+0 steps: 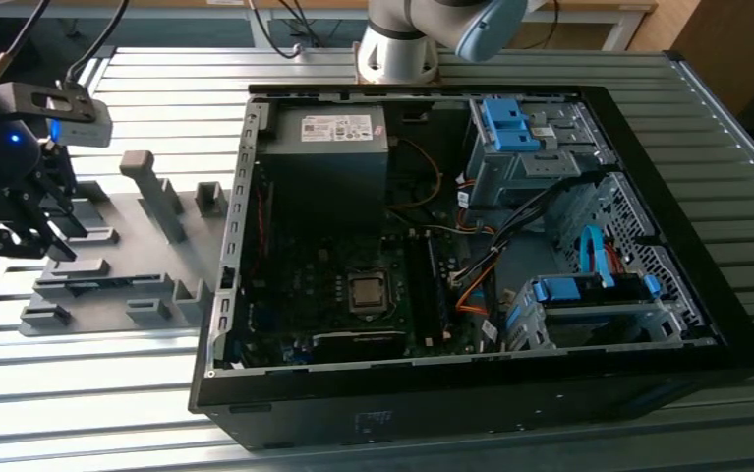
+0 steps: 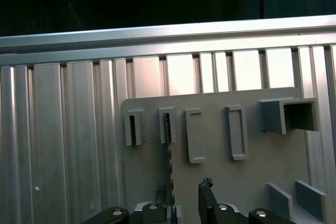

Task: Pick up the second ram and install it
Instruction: 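Pick up the second ram and move it above second insertion slot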

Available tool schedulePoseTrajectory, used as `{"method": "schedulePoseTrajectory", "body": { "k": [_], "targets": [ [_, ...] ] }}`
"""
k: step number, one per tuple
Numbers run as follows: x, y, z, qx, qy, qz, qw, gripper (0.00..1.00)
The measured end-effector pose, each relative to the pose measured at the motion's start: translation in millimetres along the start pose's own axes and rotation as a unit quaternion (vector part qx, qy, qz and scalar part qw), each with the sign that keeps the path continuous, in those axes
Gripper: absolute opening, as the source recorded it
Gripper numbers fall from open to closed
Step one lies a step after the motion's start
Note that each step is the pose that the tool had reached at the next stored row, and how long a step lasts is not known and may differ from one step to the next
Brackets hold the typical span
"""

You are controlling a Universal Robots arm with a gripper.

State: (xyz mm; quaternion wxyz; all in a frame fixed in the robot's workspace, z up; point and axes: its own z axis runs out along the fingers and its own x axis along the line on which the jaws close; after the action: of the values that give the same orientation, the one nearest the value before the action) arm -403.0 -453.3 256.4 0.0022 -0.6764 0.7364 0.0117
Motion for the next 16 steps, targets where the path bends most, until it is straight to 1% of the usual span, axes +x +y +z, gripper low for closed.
{"method": "schedulePoseTrajectory", "body": {
  "k": [9, 16],
  "targets": [
    [0.4, -0.1, 4.2, -0.0001, 0.0001, -0.001, 1.0, 0.37],
    [2.4, -0.3, 6.9, -0.0001, 0.0001, -0.002, 1.0, 0.37]
  ]
}}
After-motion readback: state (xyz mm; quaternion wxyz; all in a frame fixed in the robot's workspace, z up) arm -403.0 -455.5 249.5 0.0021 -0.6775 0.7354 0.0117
